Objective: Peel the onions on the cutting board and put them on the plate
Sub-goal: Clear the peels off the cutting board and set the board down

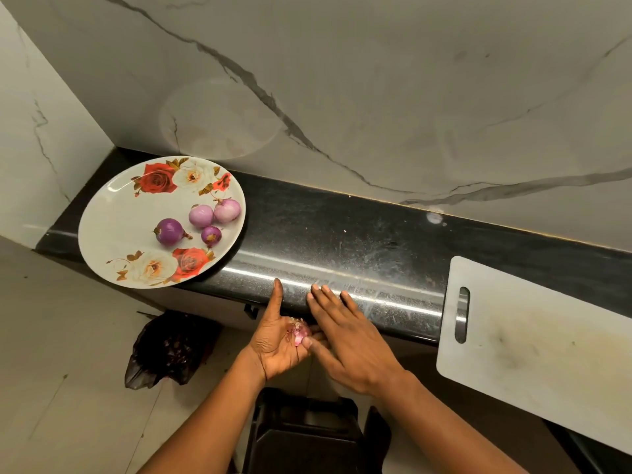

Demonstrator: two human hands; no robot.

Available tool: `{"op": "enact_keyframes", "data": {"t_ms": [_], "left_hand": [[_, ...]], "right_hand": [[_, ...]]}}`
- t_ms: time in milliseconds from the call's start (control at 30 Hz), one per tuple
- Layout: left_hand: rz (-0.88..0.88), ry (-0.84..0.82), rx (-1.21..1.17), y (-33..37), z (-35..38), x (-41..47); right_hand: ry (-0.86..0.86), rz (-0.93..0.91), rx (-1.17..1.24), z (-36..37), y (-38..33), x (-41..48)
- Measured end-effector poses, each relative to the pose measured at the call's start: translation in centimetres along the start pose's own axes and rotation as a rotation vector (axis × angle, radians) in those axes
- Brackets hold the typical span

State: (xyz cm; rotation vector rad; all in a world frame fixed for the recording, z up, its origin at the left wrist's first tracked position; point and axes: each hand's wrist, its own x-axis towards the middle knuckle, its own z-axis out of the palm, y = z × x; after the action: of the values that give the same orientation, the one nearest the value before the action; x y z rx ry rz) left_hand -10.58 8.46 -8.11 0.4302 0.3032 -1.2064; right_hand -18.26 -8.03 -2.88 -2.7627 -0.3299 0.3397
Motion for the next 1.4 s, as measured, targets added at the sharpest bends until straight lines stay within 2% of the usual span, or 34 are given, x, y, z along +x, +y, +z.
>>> {"op": "enact_keyframes", "data": {"t_ms": [167, 300, 533, 667, 800, 967, 1133, 1233, 1400], "left_hand": [[-0.027, 0.083, 0.040, 0.3, -1.4, 0.3], [-0.057, 0.096, 0.071, 0.6, -1.5, 0.4], [-0.073, 0.041, 0.080, 0.7, -1.3, -0.6], [-0.072, -0.009, 0.113, 0.6, -2.0, -2.8], [0.037, 0.017, 0.055, 0.5, -3.6, -5.1], [0.239, 0.118, -0.096, -0.2, -7.2, -9.0], [0.431, 0.238, -0.261, -0.7, -11.8, -13.0], [0.569, 0.313, -0.392, -0.6, -15.8, -14.6], [0.754, 0.491, -0.594, 1.0, -23.4, -15.5]], "right_hand": [[-0.086, -0.155, -0.020, 0.4, -1.4, -0.8], [-0.027, -0.165, 0.088, 0.5, -1.4, -1.2], [0.332, 0.049, 0.448, 1.9, -1.7, -1.7], [0.449, 0.186, 0.735, 1.9, -3.4, -1.4], [0.506, 0.346, 1.004, 1.8, -5.5, -0.3], [0.442, 0.466, 1.219, 3.8, -8.2, 1.6], [0.242, 0.527, 1.417, 7.3, -12.6, 5.3], [0.090, 0.606, 1.554, 11.2, -15.2, 8.7], [-0.033, 0.801, 1.673, 19.4, -17.7, 15.0]]}}
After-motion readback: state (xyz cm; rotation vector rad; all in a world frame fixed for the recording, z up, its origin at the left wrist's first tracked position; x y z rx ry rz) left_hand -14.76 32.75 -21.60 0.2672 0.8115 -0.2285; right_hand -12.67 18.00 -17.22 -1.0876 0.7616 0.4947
